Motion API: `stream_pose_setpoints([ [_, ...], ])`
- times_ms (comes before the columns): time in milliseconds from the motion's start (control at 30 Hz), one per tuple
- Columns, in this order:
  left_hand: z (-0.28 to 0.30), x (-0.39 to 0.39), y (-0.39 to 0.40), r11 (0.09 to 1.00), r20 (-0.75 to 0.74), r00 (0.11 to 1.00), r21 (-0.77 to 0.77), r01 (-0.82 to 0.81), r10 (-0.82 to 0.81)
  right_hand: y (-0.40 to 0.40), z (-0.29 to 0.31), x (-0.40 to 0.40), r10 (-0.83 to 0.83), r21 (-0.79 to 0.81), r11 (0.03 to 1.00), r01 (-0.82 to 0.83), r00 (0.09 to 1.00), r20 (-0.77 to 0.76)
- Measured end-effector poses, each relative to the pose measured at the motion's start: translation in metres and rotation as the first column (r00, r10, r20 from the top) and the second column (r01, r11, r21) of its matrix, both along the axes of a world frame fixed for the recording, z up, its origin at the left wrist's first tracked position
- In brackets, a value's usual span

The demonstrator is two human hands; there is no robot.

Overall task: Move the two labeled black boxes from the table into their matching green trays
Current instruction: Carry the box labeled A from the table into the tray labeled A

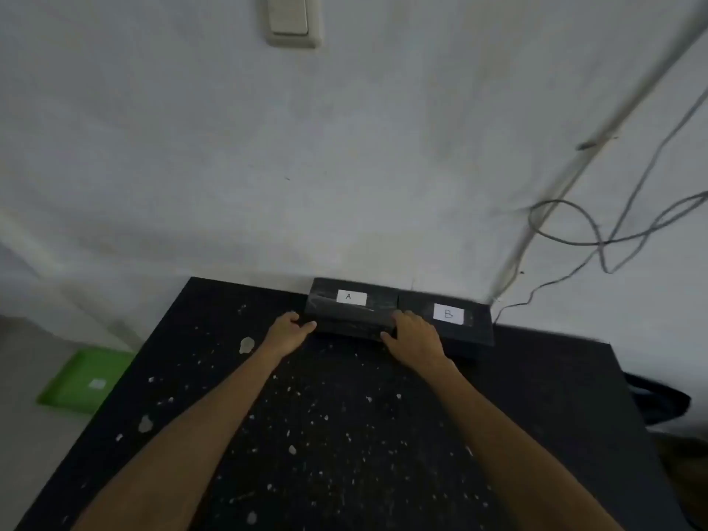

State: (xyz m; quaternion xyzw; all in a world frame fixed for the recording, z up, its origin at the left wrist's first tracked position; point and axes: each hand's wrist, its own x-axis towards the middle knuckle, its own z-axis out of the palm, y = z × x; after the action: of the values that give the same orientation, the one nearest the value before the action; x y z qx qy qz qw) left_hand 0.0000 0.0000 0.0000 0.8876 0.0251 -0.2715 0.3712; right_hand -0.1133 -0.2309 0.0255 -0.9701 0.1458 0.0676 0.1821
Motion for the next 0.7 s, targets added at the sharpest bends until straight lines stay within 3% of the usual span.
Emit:
stream_pose_setpoints([
  [200,-0.043,0.064,-0.03,0.988,-0.068,0.995,-0.126,-0.087,0.079,-0.022,-0.051,0.069,0.093,-0.128,0.987,-0.101,0.993,-0.072],
  [367,-0.067,0.099,-0.041,0.985,-0.04,0.998,-0.165,-0.059,0.053,-0.038,-0.081,0.105,0.2,-0.153,0.962,-0.227,0.964,-0.175],
  [533,-0.086,0.104,-0.034,0.977,-0.05,0.997,-0.209,0.047,-0.058,-0.045,-0.092,0.114,0.221,-0.212,0.942,-0.262,0.955,-0.197],
  [700,-0.092,0.093,-0.023,0.943,-0.022,0.999,-0.332,0.024,-0.033,-0.043,-0.092,0.114,0.235,-0.233,0.934,-0.272,0.956,-0.176],
])
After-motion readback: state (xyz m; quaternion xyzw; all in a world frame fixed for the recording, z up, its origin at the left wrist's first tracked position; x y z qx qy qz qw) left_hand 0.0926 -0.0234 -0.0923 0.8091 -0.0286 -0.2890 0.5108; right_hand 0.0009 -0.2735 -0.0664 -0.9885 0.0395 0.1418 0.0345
